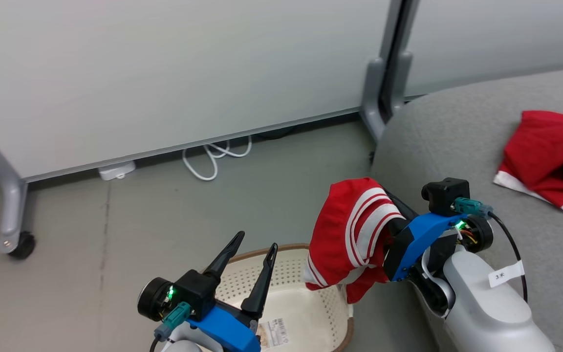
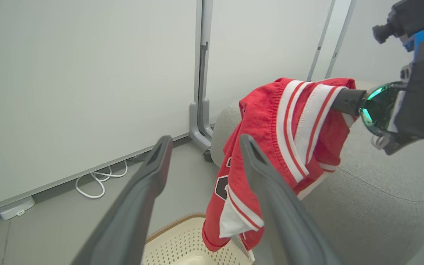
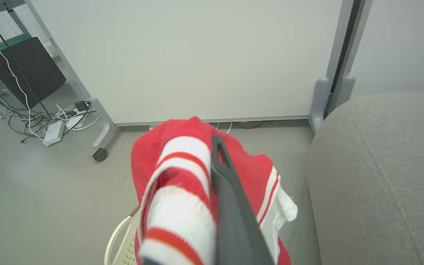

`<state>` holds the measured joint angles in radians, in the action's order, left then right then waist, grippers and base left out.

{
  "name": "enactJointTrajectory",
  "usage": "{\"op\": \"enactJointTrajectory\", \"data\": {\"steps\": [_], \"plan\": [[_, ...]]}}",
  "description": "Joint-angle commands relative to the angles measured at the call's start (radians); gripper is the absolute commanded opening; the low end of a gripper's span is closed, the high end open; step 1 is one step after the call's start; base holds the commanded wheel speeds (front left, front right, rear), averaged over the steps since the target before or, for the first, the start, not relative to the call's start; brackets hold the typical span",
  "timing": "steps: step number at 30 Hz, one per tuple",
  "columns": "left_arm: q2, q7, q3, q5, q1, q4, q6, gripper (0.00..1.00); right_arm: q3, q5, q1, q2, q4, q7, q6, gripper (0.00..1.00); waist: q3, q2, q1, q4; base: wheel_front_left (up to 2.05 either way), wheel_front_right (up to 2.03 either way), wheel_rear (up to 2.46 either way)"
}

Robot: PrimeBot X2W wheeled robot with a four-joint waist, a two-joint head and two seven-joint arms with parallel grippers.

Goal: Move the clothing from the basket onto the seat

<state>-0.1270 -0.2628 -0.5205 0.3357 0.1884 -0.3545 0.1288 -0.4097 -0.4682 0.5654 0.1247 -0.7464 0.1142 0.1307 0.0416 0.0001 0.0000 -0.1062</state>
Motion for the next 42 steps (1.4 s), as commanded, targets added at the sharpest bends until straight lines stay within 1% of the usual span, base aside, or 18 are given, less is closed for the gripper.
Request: {"op": "enactJointTrajectory", "data": {"steps": [1, 2, 3, 18, 26, 32, 42], "plan": [[-0.003, -0.003, 0.002, 0.004, 0.014, 0.004, 0.003, 1.00, 0.007, 0.003, -0.005, 0.004, 0.008, -0.001, 0.000, 0.00, 0.009, -0.0001, 0.0000, -0.055, 0.00, 0.00, 0.00], [-0.003, -0.003, 0.003, 0.004, 0.015, 0.004, 0.003, 1.00, 0.008, 0.004, -0.006, 0.005, 0.009, -0.002, 0.000, 0.00, 0.010, -0.0001, 0.0000, -0.072, 0.00, 0.00, 0.00], [-0.003, -0.003, 0.003, 0.004, 0.015, 0.004, 0.003, 1.00, 0.008, 0.004, -0.006, 0.005, 0.009, -0.002, 0.000, 0.00, 0.010, -0.0001, 0.0000, -0.072, 0.00, 0.00, 0.00], [-0.014, -0.003, 0.005, 0.002, 0.027, 0.011, 0.003, 1.00, 0.038, 0.010, -0.021, -0.002, 0.025, 0.002, 0.000, 0.00, 0.033, -0.0001, 0.0000, -0.312, 0.00, 0.00, 0.00], [-0.015, -0.003, 0.002, -0.002, 0.022, 0.013, 0.003, 1.00, 0.048, 0.010, -0.033, 0.002, 0.031, -0.003, 0.000, 0.00, 0.032, -0.0001, 0.0000, -0.402, 0.00, 0.00, 0.00], [-0.016, -0.003, -0.001, 0.000, 0.027, 0.011, 0.003, 1.00, 0.061, 0.008, -0.045, 0.007, 0.036, -0.002, 0.000, 0.00, 0.028, -0.0001, 0.0000, -0.427, 0.00, 0.00, 0.00], [-0.022, -0.003, -0.011, 0.009, 0.022, 0.005, 0.003, 1.00, 0.083, 0.017, -0.058, 0.001, 0.039, -0.005, 0.000, 0.00, 0.020, -0.0001, 0.0000, -0.417, 0.00, 0.00, 0.00]]}}
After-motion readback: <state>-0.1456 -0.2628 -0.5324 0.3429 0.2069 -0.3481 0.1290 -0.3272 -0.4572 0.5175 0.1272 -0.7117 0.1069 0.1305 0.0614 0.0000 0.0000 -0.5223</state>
